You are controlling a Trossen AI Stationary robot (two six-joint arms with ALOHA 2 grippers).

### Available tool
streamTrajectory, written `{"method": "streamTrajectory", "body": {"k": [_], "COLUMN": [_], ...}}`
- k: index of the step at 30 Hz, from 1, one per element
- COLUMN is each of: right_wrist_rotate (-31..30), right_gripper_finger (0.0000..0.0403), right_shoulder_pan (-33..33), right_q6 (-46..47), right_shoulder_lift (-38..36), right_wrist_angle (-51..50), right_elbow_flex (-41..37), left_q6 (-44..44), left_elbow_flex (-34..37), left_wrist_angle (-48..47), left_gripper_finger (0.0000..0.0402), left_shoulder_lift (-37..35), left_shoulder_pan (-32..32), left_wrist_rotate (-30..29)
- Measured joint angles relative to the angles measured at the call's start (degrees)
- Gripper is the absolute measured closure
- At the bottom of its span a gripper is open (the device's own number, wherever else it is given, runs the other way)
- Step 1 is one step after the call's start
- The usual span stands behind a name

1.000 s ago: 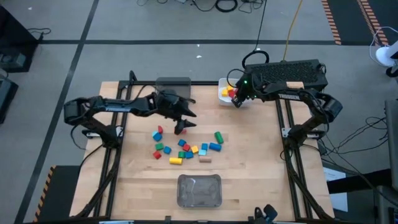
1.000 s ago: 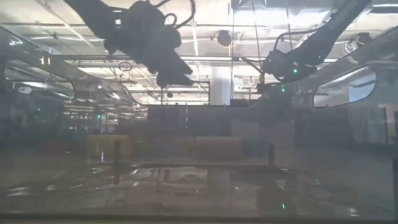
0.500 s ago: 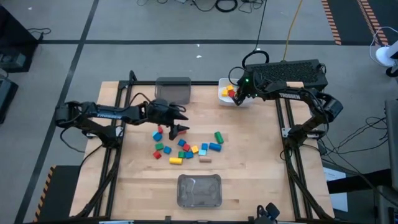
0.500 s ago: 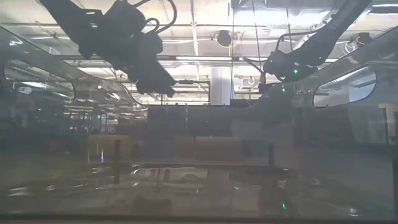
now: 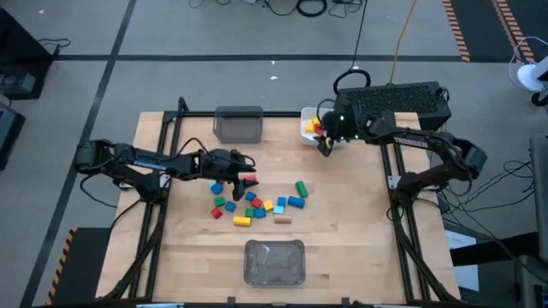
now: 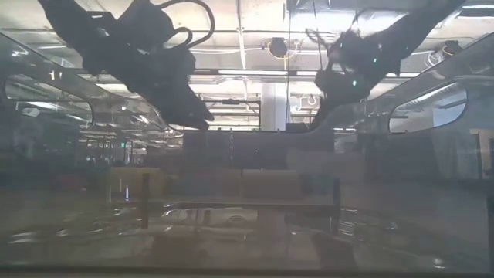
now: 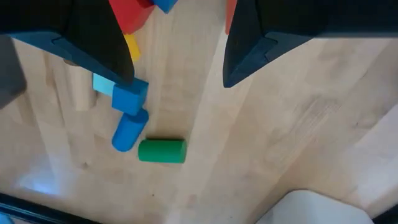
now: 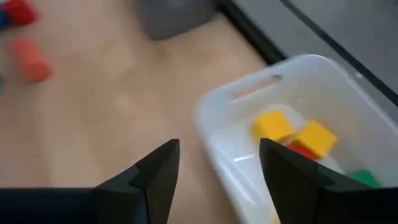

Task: Sort blocks by size
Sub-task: Put the red square block into the white bin

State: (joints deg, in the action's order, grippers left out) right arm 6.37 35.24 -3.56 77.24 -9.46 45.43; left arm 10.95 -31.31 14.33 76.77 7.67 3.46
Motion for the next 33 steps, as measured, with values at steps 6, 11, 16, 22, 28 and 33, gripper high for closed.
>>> {"method": "streamTrajectory", "body": {"k": [6,11,16,22,28,33], "right_wrist_rotate": [-0.09,-0.27,-0.39,-0.37,-0.28,-0.28], "right_gripper_finger": [0.0196,0.0196,0.0196,0.0196,0.0196,0.0196], "right_shoulder_pan": [-8.59,-14.9,-20.25,-24.88,-28.5,-29.81], "right_q6": [1.12,3.06,3.7,1.37,1.39,0.97], "right_shoulder_lift": [-4.38,-5.38,-4.15,-1.79,3.01,6.51], "right_wrist_angle": [-1.4,-0.66,4.34,4.85,4.54,5.15], "right_elbow_flex": [0.0,0.0,0.0,0.0,0.0,0.0], "left_q6": [-5.54,-7.27,-8.11,-8.87,-13.31,-17.16], "left_elbow_flex": [0.03,0.04,0.03,0.02,0.02,-0.02], "left_wrist_angle": [-0.5,-1.34,-1.6,-1.35,1.62,3.98], "left_gripper_finger": [0.0155,0.0155,0.0155,0.0155,0.0155,0.0155], "left_shoulder_lift": [0.0,0.0,1.23,5.86,10.58,13.06], "left_shoulder_pan": [-5.4,-8.96,-11.01,-11.83,-11.84,-11.82], "left_wrist_rotate": [0.03,-0.04,-0.13,-0.21,-0.34,-0.4]}}
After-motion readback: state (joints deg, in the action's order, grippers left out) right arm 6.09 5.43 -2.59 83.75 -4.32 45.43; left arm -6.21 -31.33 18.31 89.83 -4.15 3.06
